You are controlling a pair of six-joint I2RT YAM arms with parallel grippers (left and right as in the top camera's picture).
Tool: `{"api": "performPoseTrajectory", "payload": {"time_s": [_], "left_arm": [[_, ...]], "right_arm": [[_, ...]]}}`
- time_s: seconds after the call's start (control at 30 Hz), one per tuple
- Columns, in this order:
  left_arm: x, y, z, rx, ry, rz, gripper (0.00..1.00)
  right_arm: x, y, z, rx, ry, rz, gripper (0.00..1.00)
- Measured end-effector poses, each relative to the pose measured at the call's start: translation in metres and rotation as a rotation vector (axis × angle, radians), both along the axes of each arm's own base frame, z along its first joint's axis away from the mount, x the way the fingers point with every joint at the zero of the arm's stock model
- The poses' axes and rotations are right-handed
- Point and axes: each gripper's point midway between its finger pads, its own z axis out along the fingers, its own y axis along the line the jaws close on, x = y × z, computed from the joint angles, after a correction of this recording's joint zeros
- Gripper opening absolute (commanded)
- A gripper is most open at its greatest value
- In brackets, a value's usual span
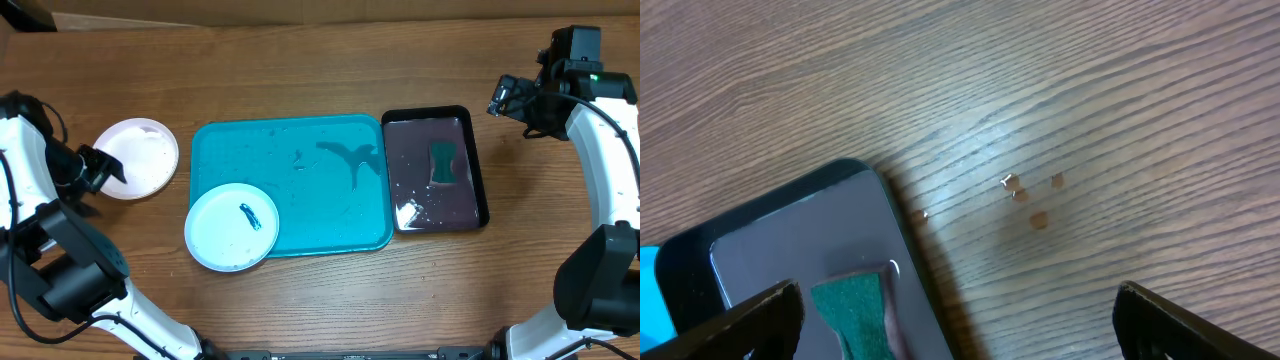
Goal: Clean dirty plates on tray and stack at the side
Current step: 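Move the left gripper to the light blue plate's rim and grip it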
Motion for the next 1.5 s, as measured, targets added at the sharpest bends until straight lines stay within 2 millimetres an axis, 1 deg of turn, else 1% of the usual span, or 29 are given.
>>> {"api": "performPoseTrajectory", "payload": {"time_s": [0.07, 0.17, 0.23, 0.27, 0.3, 0.4, 0.5, 0.57, 0.6, 0.63, 0.7, 0.83, 0.9, 0.97, 1.03, 1.1, 1.23, 1.37, 1.4, 1.43, 1.5], "left_arm": [[-0.008, -0.013, 0.003, -0.037, 0.045, -0.016, 0.68], [-0.008, -0.033, 0.001, -0.065, 0.072, -0.080, 0.66], [-0.009, -0.049, -0.005, -0.085, 0.094, -0.137, 0.65], [-0.011, -0.060, -0.009, -0.098, 0.115, -0.170, 0.61], [-0.013, -0.068, -0.013, -0.108, 0.132, -0.192, 0.59], [-0.021, -0.096, -0.030, -0.141, 0.181, -0.277, 0.58], [-0.027, -0.113, -0.046, -0.152, 0.196, -0.325, 0.57], [-0.034, -0.120, -0.049, -0.153, 0.201, -0.340, 0.56], [-0.037, -0.123, -0.048, -0.148, 0.191, -0.345, 0.56], [-0.040, -0.124, -0.044, -0.141, 0.177, -0.346, 0.56], [-0.044, -0.125, -0.027, -0.116, 0.129, -0.348, 0.57], [-0.048, -0.123, 0.019, -0.010, -0.035, -0.342, 0.59], [-0.055, -0.123, 0.039, 0.038, -0.107, -0.337, 0.60], [-0.064, -0.125, 0.048, 0.066, -0.145, -0.330, 0.60], [-0.072, -0.126, 0.049, 0.083, -0.160, -0.323, 0.58], [-0.079, -0.126, 0.042, 0.090, -0.155, -0.308, 0.55], [-0.085, -0.127, 0.015, 0.091, -0.135, -0.293, 0.44], [-0.093, -0.129, -0.013, 0.079, -0.112, -0.284, 0.41], [-0.096, -0.130, -0.020, 0.076, -0.107, -0.283, 0.37], [-0.098, -0.131, -0.026, 0.071, -0.101, -0.279, 0.30], [-0.099, -0.132, -0.032, 0.072, -0.103, -0.275, 0.21]], "right_arm": [[0.000, 0.000, 0.000, 0.000, 0.000, 0.000, 1.00], [0.000, 0.000, 0.000, -0.001, 0.000, 0.000, 1.00], [0.000, 0.000, 0.000, 0.000, 0.000, 0.000, 1.00], [0.000, 0.000, 0.000, -0.001, -0.001, 0.000, 1.00], [0.000, 0.000, 0.000, 0.000, 0.000, 0.000, 1.00], [0.000, 0.000, 0.000, 0.000, 0.000, -0.001, 1.00], [0.000, 0.000, 0.000, 0.000, 0.000, 0.000, 1.00], [0.000, 0.000, 0.000, 0.000, 0.000, -0.001, 1.00], [0.000, 0.000, 0.000, 0.000, 0.000, 0.000, 1.00], [0.000, 0.000, 0.000, 0.000, -0.001, 0.000, 1.00], [0.000, 0.000, 0.000, 0.000, 0.000, 0.000, 1.00], [0.000, 0.000, 0.000, -0.001, 0.000, 0.000, 1.00], [0.000, 0.000, 0.000, 0.000, 0.000, 0.000, 1.00], [0.000, 0.000, 0.000, -0.001, 0.000, 0.000, 1.00], [0.000, 0.000, 0.000, 0.000, 0.000, 0.000, 1.00], [0.000, 0.000, 0.000, 0.000, 0.000, 0.000, 1.00], [0.000, 0.000, 0.000, 0.000, -0.001, 0.000, 1.00], [0.000, 0.000, 0.000, -0.001, 0.000, 0.000, 1.00], [0.000, 0.000, 0.000, 0.000, -0.001, 0.000, 1.00], [0.000, 0.000, 0.000, 0.000, 0.000, 0.000, 1.00], [0.000, 0.000, 0.000, 0.000, -0.001, 0.000, 1.00]]}}
